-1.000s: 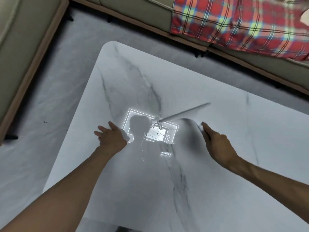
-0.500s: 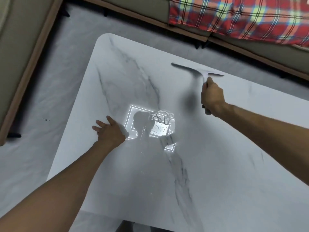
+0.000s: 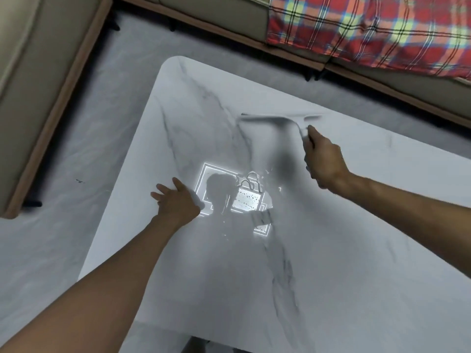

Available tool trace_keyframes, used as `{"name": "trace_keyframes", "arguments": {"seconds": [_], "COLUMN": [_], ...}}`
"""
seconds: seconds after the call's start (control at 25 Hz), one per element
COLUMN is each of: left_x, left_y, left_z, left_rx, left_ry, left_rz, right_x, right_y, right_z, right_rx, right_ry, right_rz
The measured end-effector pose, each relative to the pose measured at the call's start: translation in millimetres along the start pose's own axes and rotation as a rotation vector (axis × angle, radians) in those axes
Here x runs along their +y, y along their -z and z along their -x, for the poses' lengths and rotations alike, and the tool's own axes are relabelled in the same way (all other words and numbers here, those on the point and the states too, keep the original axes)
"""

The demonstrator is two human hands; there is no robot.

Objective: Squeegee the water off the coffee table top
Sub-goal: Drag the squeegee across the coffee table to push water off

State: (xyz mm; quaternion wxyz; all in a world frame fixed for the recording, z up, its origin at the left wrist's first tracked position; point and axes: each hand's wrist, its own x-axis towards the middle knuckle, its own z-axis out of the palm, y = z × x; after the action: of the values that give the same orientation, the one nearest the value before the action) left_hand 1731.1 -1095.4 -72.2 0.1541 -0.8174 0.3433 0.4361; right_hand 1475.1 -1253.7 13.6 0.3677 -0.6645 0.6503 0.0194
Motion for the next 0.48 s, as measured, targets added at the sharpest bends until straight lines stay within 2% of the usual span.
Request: {"name": "trace_keyframes", "arguments": {"seconds": [0.12,0.24,0.36,0.48], "left_x": [-2,-6,-13,-9], "left_y": [-3,-5,-9,-7], "left_z": [0,-2,-10,-2], "left_rx": [0.066,0.047,0.01,0.024], "left_ry": [-0.003,-0.017,-0.026,-0.022], "left_rz": [0.053,0.035,0.025,0.029], "right_x": [-40,-35,7,68], "right_y": [-24,-49,-45,-22], "right_z": [-64,-43,8,59], "right_rx": [0.098,0.061,-0.072,-0.2], "right_ry": [-0.006,0.131,0.278,0.239], "right_rz": [0.039,0.189,0.302,0.439]}}
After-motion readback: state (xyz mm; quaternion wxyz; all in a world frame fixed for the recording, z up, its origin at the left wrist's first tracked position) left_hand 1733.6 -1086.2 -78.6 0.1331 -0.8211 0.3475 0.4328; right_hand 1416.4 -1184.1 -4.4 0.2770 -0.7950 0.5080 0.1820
